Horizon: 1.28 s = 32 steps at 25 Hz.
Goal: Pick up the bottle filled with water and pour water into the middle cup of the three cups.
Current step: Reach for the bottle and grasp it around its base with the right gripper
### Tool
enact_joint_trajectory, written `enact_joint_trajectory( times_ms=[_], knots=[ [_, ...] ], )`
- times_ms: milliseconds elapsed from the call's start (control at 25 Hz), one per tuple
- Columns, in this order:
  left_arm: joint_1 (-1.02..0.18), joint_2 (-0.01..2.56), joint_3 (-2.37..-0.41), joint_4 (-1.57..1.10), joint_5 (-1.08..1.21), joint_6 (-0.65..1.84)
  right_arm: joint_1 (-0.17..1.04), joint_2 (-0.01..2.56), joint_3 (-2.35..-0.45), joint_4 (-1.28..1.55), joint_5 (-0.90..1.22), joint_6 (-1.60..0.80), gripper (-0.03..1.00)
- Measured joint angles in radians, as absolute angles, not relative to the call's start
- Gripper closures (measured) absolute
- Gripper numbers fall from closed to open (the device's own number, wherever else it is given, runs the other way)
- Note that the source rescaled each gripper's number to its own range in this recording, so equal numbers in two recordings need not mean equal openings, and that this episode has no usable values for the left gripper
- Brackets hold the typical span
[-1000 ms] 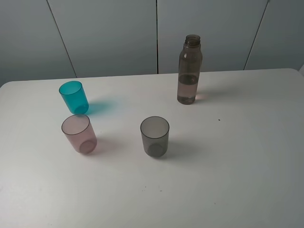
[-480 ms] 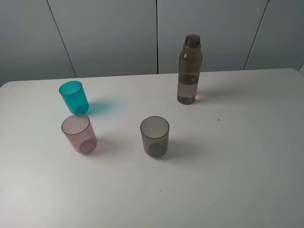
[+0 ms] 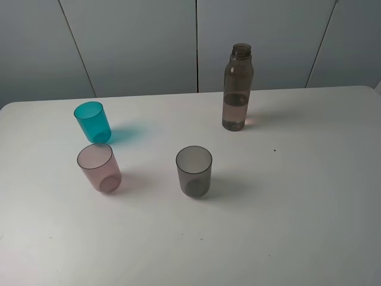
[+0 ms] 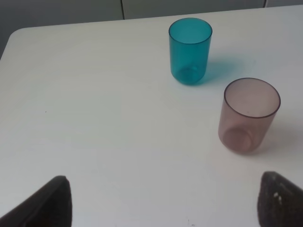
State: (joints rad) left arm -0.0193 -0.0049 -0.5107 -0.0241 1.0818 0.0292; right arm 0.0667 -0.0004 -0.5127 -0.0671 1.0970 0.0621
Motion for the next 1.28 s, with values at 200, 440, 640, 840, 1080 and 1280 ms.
enact_joint_trajectory(
  times_ms=[200,440,640,840,1080,1280],
  knots=[
    [-0.019,-0.005,-0.511,-0.024,1.082,0.029,0.067,0.0,-0.513,-0.067,1.097,0.062,-0.03],
    [-0.019,-0.005,-0.511,-0.024,1.082,0.029,0.067,0.0,-0.513,-0.067,1.097,0.062,-0.03],
    [-0.019,-0.005,-0.511,-0.024,1.082,0.029,0.067,0.0,-0.513,-0.067,1.097,0.062,-0.03],
    [-0.019,-0.005,-0.511,-0.024,1.082,0.029,0.067,0.0,-0.513,-0.067,1.095,0.062,-0.03],
    [-0.019,-0.005,-0.511,-0.024,1.082,0.029,0.067,0.174,-0.62,-0.065,0.938,0.035,-0.03],
    [-0.019,-0.005,-0.511,-0.024,1.082,0.029,0.067,0.403,-0.731,-0.065,0.781,0.0,-0.03]
  ],
)
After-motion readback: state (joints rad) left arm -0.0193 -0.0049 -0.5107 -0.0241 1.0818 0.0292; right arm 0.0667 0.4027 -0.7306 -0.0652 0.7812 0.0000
